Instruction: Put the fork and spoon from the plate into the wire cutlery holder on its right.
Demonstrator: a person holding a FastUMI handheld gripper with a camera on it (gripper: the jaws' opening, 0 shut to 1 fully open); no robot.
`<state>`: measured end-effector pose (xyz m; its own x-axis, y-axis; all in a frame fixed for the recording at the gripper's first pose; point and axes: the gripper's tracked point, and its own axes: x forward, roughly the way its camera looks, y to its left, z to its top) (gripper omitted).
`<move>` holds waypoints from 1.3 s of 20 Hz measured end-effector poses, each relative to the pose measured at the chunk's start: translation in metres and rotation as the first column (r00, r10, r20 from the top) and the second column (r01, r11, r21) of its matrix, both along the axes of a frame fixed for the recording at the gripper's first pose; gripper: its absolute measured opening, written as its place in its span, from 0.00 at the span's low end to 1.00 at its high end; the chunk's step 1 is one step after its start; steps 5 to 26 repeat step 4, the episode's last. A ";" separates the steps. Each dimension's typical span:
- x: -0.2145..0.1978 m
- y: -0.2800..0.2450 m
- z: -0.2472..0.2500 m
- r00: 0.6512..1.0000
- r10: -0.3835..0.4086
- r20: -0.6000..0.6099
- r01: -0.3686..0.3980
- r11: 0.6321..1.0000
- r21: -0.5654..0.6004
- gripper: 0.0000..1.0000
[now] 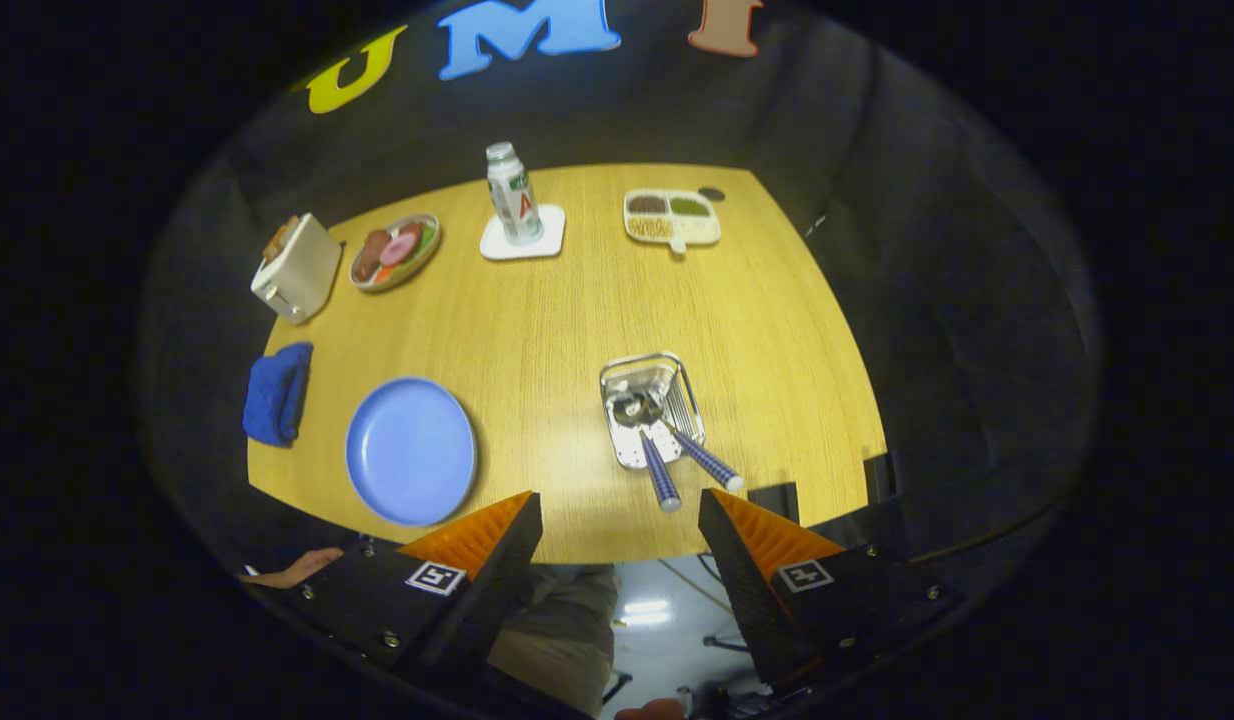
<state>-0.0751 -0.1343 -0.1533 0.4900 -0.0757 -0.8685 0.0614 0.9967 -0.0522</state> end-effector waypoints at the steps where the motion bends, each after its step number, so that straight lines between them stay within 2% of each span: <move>1: 0.008 0.010 0.011 0.996 -0.007 0.085 0.006 1.000 0.019 0.97; 4: 0.024 0.028 0.040 0.960 0.006 0.281 -0.010 1.000 0.013 0.97; 26: 0.024 0.028 0.040 0.960 0.006 0.281 -0.010 1.000 0.013 0.97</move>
